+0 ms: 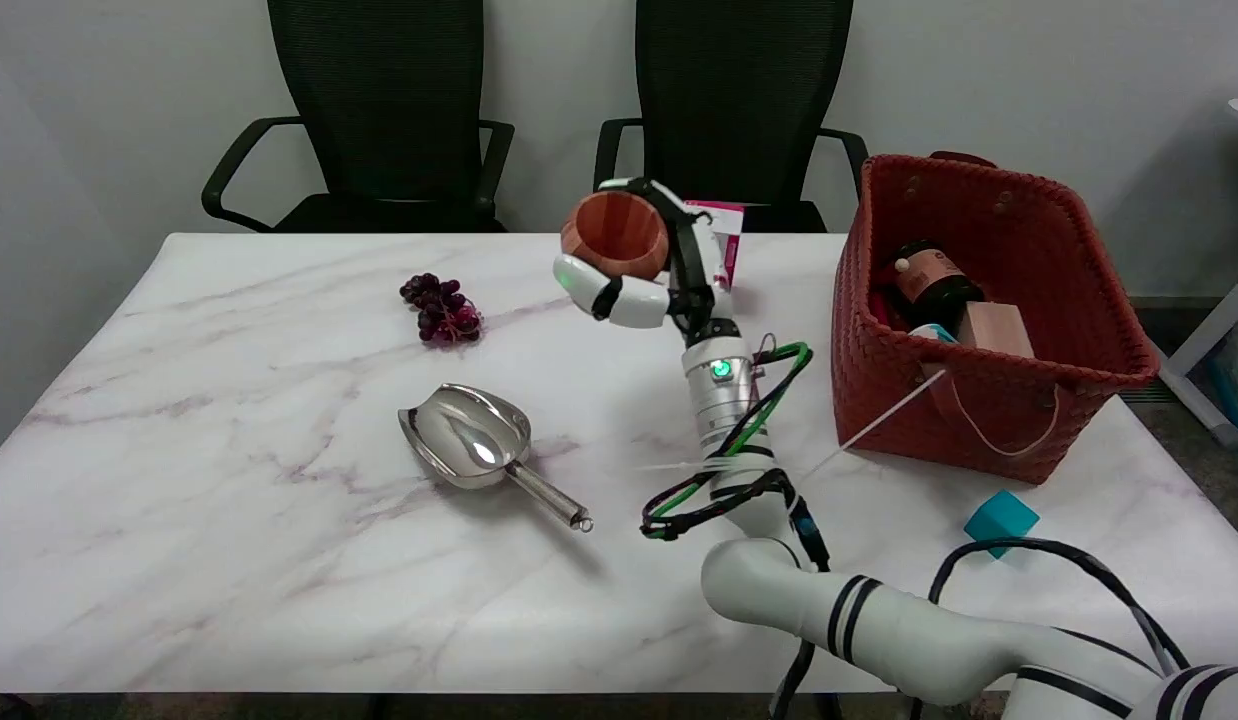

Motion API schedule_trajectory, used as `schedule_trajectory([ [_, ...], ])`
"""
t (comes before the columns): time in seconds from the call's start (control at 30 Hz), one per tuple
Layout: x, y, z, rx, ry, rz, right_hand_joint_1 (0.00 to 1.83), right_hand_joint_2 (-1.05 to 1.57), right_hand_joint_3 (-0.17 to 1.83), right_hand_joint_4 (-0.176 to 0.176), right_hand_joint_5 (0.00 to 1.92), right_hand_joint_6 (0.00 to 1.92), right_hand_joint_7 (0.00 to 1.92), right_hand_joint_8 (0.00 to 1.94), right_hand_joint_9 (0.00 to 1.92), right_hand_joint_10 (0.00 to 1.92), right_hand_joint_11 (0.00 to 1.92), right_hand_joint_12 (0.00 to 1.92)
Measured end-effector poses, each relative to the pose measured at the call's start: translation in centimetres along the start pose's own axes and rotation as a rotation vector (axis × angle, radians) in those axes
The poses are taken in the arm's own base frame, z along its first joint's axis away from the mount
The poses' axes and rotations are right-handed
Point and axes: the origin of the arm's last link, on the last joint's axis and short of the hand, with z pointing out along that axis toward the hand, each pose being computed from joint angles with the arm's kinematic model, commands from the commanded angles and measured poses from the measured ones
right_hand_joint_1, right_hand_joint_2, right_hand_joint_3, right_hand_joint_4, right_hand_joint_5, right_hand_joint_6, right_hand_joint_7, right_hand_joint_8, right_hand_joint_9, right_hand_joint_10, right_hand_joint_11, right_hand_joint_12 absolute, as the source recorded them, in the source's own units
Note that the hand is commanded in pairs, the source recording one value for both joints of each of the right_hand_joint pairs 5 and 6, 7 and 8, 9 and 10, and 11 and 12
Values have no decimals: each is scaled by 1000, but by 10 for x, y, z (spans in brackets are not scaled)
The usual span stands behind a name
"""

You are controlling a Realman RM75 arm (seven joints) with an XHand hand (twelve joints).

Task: Place the wooden mortar into the brown storage basket.

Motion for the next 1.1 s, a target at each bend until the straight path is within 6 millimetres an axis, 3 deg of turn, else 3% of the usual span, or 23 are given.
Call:
schedule_trajectory([
  [0.47,38,-54,4,203,84,-92,1210,962,861,0,970,970,1176,1176,1080,1080,1044,1044],
  [1.1,87,-121,0,388,226,-309,1250,779,927,0,834,834,1160,1160,1084,1084,932,932],
])
